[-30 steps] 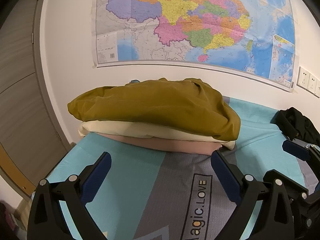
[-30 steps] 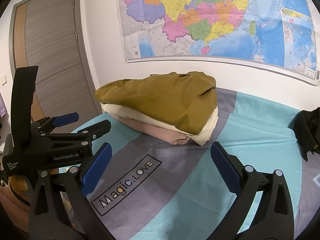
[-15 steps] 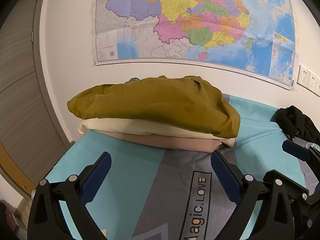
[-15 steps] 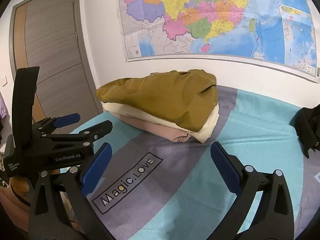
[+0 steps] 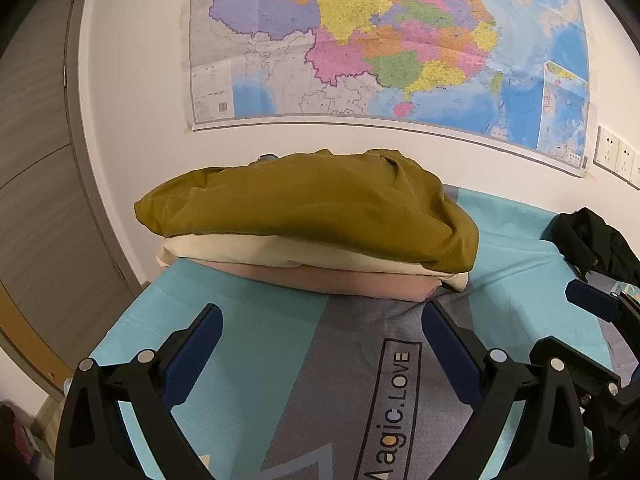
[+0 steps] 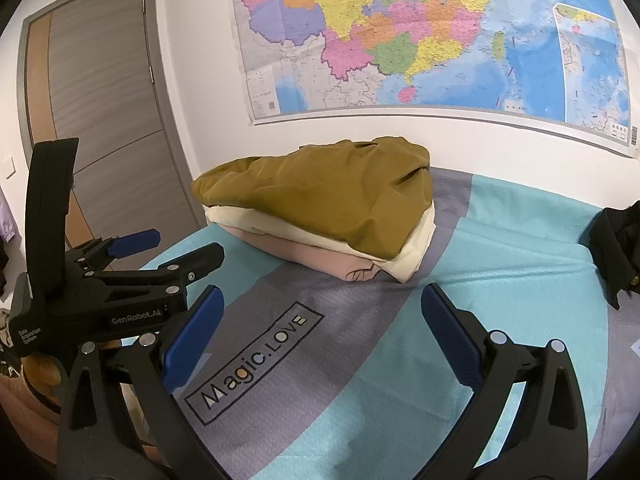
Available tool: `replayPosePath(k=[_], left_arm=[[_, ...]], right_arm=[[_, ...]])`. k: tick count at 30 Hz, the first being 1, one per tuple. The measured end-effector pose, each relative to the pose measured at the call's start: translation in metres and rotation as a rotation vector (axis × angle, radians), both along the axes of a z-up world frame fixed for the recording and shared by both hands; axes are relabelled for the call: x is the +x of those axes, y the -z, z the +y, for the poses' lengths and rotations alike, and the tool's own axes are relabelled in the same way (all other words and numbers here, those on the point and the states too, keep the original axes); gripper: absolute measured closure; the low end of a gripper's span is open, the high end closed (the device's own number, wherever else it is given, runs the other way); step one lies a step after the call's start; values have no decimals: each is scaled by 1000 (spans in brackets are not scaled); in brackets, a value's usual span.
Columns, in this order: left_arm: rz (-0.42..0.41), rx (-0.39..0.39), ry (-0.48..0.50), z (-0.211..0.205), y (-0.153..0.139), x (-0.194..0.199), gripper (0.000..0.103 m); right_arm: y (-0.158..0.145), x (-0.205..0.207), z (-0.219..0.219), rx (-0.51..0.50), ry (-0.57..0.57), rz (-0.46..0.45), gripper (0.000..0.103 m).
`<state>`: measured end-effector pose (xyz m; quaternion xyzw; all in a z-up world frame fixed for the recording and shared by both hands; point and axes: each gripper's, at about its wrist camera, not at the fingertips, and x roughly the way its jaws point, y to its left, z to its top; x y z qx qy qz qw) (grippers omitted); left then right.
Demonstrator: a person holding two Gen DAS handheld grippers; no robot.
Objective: Fold large clothes
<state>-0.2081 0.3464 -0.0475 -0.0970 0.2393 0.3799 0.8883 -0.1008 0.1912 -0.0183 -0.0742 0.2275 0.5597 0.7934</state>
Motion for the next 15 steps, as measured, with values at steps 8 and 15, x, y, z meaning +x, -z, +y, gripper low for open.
replayPosePath(k=[8,15], left_arm=[[4,2,7,-1,2,1,7],[6,1,7,-1,2,2,7]], right_arm=[[1,0,-1,1,-1,4,6],[2,0,-1,3,0,6,6]])
